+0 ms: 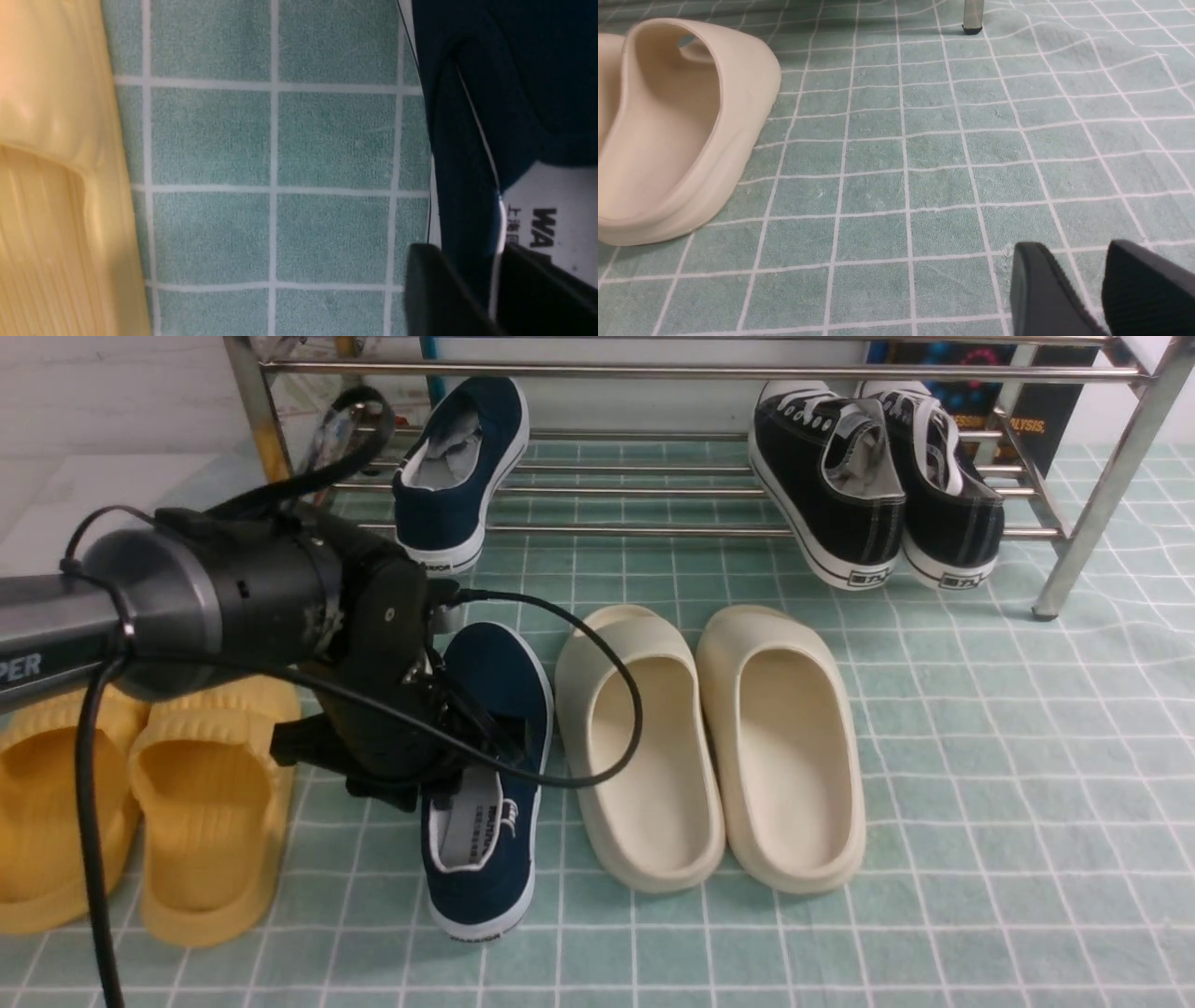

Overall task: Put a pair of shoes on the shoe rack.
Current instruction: Use the left arm to grab the shoe closest to it, then use the left arm to put a shoe into the shoe rack

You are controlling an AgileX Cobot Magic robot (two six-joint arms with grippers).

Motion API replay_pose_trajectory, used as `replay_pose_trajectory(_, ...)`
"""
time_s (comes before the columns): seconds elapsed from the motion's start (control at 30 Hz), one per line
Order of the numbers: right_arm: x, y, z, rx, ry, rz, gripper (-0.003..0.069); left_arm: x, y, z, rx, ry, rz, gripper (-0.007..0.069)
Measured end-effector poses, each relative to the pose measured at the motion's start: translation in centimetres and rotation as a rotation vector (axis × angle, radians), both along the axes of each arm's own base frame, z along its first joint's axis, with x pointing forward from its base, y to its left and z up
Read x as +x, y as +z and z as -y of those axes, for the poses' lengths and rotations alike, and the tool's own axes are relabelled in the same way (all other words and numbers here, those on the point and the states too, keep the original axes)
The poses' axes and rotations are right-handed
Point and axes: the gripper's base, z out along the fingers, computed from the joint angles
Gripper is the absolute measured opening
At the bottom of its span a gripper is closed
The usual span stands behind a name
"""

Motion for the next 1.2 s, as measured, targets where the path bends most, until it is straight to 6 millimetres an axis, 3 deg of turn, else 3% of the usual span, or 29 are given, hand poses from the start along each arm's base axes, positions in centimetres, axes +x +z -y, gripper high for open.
replay_pose_trajectory(0.07,0.0,0.0,0.0,0.000,0.000,0.000,0.0239,-0.1,0.1,0.0,0.005,-0.019,-0.002,0.0003)
replay_pose_trajectory(0.2,0.0,0.0,0.0,0.000,0.000,0.000,0.0239,-0.7,0.9,-0.1,0.017,-0.068,-0.020,0.0010)
replay_pose_trajectory(0.37,0.0,0.0,0.0,0.000,0.000,0.000,0.0239,-1.1,6.6,0.0,0.010,-0.178,0.003,0.0010)
replay_pose_trajectory(0.47,0.0,0.0,0.0,0.000,0.000,0.000,0.0239,0.2,9.5,0.6,-0.004,-0.213,0.088,0.0010)
replay_pose_trajectory(0.5,0.0,0.0,0.0,0.000,0.000,0.000,0.0239,0.4,9.6,0.7,-0.005,-0.215,0.091,0.0010)
replay_pose_trajectory(0.6,0.0,0.0,0.0,0.000,0.000,0.000,0.0239,3.5,11.4,2.1,-0.031,-0.220,0.185,0.0010)
replay_pose_trajectory(0.87,0.0,0.0,0.0,0.000,0.000,0.000,0.0239,10.5,10.9,4.4,0.007,-0.179,0.269,0.0010)
replay_pose_trajectory(1.1,0.0,0.0,0.0,0.000,0.000,0.000,0.0239,15.3,9.8,3.5,-0.067,-0.036,0.331,0.0010)
replay_pose_trajectory(1.2,0.0,0.0,0.0,0.000,0.000,0.000,0.0239,16.2,9.3,3.0,-0.097,-0.004,0.332,0.0010)
